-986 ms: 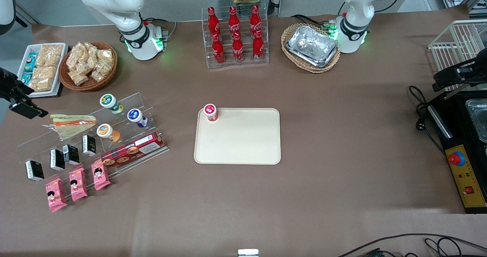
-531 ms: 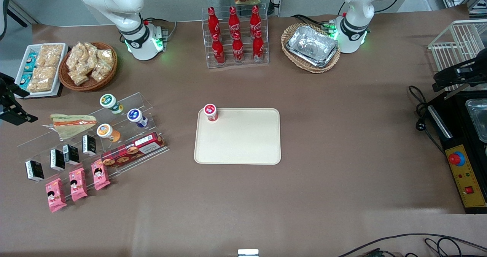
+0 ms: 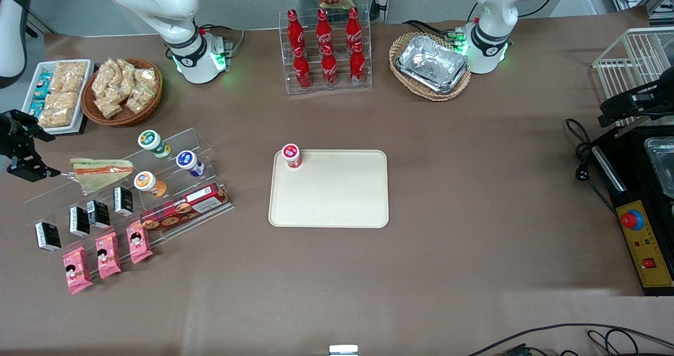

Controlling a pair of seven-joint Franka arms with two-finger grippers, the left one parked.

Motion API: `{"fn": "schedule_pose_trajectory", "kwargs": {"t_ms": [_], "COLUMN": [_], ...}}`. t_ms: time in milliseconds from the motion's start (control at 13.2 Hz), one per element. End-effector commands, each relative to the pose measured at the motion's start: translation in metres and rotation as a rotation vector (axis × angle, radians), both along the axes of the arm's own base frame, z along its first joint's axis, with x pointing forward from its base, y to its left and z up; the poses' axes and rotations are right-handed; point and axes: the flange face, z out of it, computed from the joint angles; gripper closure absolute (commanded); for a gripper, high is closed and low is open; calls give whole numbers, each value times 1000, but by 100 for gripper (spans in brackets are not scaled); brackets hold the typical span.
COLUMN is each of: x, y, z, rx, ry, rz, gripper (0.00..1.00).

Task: Place sandwich on tray
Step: 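Lower the open right gripper over the plastic-wrapped orange sandwich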

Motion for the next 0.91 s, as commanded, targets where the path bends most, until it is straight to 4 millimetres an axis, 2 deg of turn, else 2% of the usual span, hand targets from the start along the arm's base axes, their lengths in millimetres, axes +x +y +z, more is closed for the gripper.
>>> {"fn": "schedule_pose_trajectory", "kwargs": {"t_ms": [0,379,834], "x": [-22,-43,-51], "y": [-9,-16,-31], "z": [-20,-56,-97], "rx": [-12,-18,-19], "ry": [-20,-56,-73], "rz": [-63,-86,-114], "gripper": [0,1,2]}}
